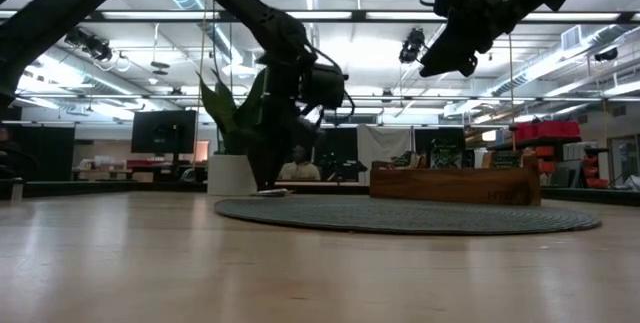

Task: Pick & Place Tea
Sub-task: Put the yellow tea bag into the right section of the wooden organizer

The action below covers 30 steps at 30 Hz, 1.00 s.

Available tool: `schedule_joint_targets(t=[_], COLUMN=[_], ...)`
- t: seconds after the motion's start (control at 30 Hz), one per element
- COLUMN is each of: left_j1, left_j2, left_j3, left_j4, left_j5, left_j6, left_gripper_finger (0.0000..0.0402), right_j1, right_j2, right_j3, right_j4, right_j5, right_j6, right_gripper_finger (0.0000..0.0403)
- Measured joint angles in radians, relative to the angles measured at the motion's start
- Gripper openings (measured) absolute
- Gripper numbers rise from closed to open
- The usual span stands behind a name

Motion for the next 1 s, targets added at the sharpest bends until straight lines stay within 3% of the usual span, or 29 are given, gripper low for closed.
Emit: schedule_joint_targets(t=[0.23,0.47,1.0], left_j1=[0.017,0.081,0.109], left_j2=[-0.015,-0.017,0.029], left_j3=[0.09,0.075,0.073], left_j4=[0.072,0.088,0.017], left_j5=[-0.003,0.059,0.131], left_j6=[-0.034,0.015,0.248], left_gripper_finger=[0.0105,0.0009,0.0003], right_j1=[0.0,0.0,0.0], right_j2=[0.0,0.0,0.0], right_j3=[0.0,0.0,0.0], right_j4=[-0.005,-0.007,-0.003], right_j5=[0.0,0.0,0.0], right_j6=[-0.006,-0.006,-0.013], right_gripper_finger=[0.0174,0.0174,0.0174])
